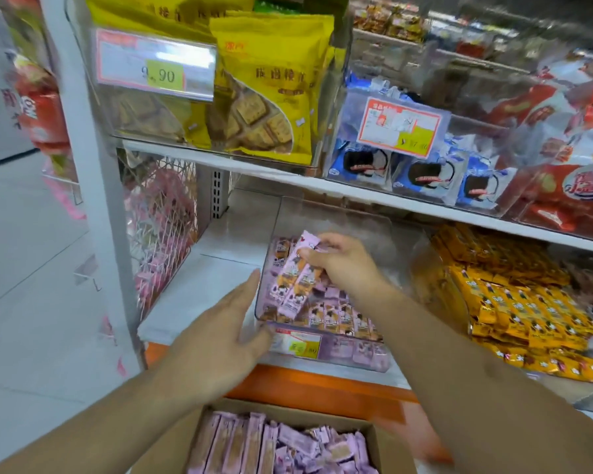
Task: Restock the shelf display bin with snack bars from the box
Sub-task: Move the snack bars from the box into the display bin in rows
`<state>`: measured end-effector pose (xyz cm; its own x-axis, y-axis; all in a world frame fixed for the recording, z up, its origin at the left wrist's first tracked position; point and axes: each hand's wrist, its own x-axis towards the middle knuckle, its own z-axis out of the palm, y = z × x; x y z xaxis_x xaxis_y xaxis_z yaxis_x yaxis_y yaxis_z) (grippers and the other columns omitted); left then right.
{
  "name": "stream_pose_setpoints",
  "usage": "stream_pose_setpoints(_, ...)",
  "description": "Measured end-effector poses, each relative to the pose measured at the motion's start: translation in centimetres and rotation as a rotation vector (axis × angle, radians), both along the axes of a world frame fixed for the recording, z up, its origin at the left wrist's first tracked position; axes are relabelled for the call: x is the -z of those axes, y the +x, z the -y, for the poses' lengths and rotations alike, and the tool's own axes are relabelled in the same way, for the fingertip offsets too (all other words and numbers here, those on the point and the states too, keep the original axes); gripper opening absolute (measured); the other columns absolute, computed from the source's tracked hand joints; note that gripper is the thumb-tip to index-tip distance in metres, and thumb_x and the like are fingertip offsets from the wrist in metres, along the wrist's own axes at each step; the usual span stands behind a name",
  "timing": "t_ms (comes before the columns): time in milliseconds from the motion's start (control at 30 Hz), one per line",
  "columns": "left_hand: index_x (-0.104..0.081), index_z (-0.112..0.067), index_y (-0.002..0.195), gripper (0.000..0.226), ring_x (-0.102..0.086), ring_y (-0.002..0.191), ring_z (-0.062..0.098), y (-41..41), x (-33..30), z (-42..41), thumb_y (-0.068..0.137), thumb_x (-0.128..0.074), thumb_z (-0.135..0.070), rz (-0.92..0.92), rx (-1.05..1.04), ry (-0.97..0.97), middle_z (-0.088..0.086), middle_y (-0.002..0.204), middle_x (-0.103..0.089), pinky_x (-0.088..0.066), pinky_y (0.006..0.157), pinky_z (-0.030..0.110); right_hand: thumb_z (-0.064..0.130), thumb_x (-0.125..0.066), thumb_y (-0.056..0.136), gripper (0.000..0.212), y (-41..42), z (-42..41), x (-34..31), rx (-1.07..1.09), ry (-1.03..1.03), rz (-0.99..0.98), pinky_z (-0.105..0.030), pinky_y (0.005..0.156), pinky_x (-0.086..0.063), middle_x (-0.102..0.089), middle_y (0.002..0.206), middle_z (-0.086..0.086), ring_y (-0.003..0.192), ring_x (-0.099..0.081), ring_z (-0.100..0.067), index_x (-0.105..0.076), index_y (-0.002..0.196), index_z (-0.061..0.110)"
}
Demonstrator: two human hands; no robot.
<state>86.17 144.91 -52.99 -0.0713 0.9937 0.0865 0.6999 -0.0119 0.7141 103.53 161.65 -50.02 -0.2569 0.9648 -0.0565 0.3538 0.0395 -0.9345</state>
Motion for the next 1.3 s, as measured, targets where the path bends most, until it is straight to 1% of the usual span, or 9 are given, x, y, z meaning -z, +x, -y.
stream_pose_setpoints(167,0.001,-0.070,0.151,0.082,-0.030,0.138,-0.017,-0.6,1.1,-0.2,0.099,-0.058,-0.048,0.091,0.006,0.038,-0.038,0.153,-0.031,-0.029,0.107,0.010,0.032,-0.086,0.086,0.041,-2.6,-1.9,3.6,-0.085,-0.035,0.223,-0.021,0.048,-0.043,-0.069,0.091,0.002,0.047,-0.053,-0.001,-0.072,0.123,0.019)
stream_pose_setpoints(333,0.003,-0.069,0.151,0.082,-0.031,0.143,-0.015,-0.4,1.3,-0.1,0.099,-0.057,-0.051,0.128,0.002,0.043,-0.043,0.157,-0.025,-0.032,0.116,0.019,0.034,-0.087,0.084,0.034,-2.2,-0.8,4.2,-0.188,0.194,0.354,-0.030,0.080,-0.055,-0.067,0.108,0.009,0.094,-0.066,-0.006,-0.072,0.115,0.033)
stream_pose_setpoints(467,0.005,-0.068,0.151,0.083,-0.033,0.144,-0.010,-0.5,1.5,-0.1,0.098,-0.057,-0.053,0.106,0.008,0.035,-0.039,0.160,-0.025,-0.035,0.119,0.026,0.028,-0.090,0.081,0.036,-1.8,0.2,4.2,-0.315,0.146,0.401,-0.019,0.066,-0.045,-0.068,0.100,0.016,0.062,-0.057,0.009,-0.073,0.112,0.026)
stream_pose_setpoints(667,0.004,-0.066,0.153,0.085,-0.034,0.145,-0.008,-0.7,2.1,-0.3,0.097,-0.058,-0.052,0.105,0.011,0.029,-0.038,0.161,-0.025,-0.035,0.120,0.029,0.032,-0.091,0.080,0.038,-1.9,0.5,4.4,-0.313,0.174,0.461,-0.027,0.073,-0.050,-0.068,0.111,0.017,0.070,-0.058,0.000,-0.071,0.112,0.033)
stream_pose_setpoints(833,-0.001,-0.068,0.152,0.083,-0.040,0.143,-0.005,-0.4,1.2,0.2,0.098,-0.061,-0.047,0.123,0.010,0.011,-0.034,0.160,-0.031,-0.038,0.118,0.029,0.044,-0.075,0.094,0.044,-0.3,2.0,3.1,-0.225,0.259,0.441,-0.030,0.087,-0.054,-0.064,0.141,0.008,0.076,-0.058,0.001,-0.065,0.136,0.037)
stream_pose_setpoints(967,-0.009,-0.044,0.163,0.088,-0.049,0.134,0.005,-0.3,1.3,1.9,0.096,-0.066,-0.038,0.084,-0.036,-0.017,-0.022,0.161,-0.033,-0.044,0.111,0.031,0.025,-0.071,0.098,0.021,3.1,6.5,0.1,-0.098,0.496,0.320,-0.015,0.070,-0.047,-0.068,0.110,0.007,0.073,-0.064,-0.001,-0.071,0.116,0.037)
stream_pose_setpoints(1067,-0.016,-0.037,0.162,0.087,-0.054,0.127,0.010,-0.2,3.0,4.0,0.091,-0.066,-0.028,-0.011,-0.038,-0.058,-0.009,0.156,-0.038,-0.048,0.105,0.031,0.010,-0.071,0.093,0.015,6.0,11.8,0.1,-0.200,0.660,0.259,-0.021,0.067,-0.049,-0.069,0.097,0.009,0.081,-0.064,-0.014,-0.073,0.101,0.022)
stream_pose_setpoints(1200,-0.039,-0.031,0.153,0.070,-0.057,0.125,0.015,0.0,7.7,6.6,0.088,-0.064,-0.035,-0.172,0.037,-0.205,-0.005,0.144,-0.053,-0.049,0.107,0.035,0.014,-0.073,0.093,0.014,8.4,16.9,6.4,-0.384,0.349,0.387,-0.019,0.067,-0.048,-0.066,0.087,0.011,0.080,-0.061,-0.007,-0.073,0.099,0.027)
stream_pose_setpoints(1300,-0.048,-0.044,0.143,0.061,-0.060,0.122,0.010,-0.1,12.0,7.5,0.084,-0.052,-0.058,-0.284,0.076,-0.274,-0.018,0.136,-0.061,-0.052,0.102,0.037,0.030,-0.071,0.095,0.021,9.1,18.7,12.7,-0.487,0.078,0.598,-0.027,0.082,-0.055,-0.067,0.104,0.017,0.091,-0.061,-0.001,-0.070,0.116,0.034)
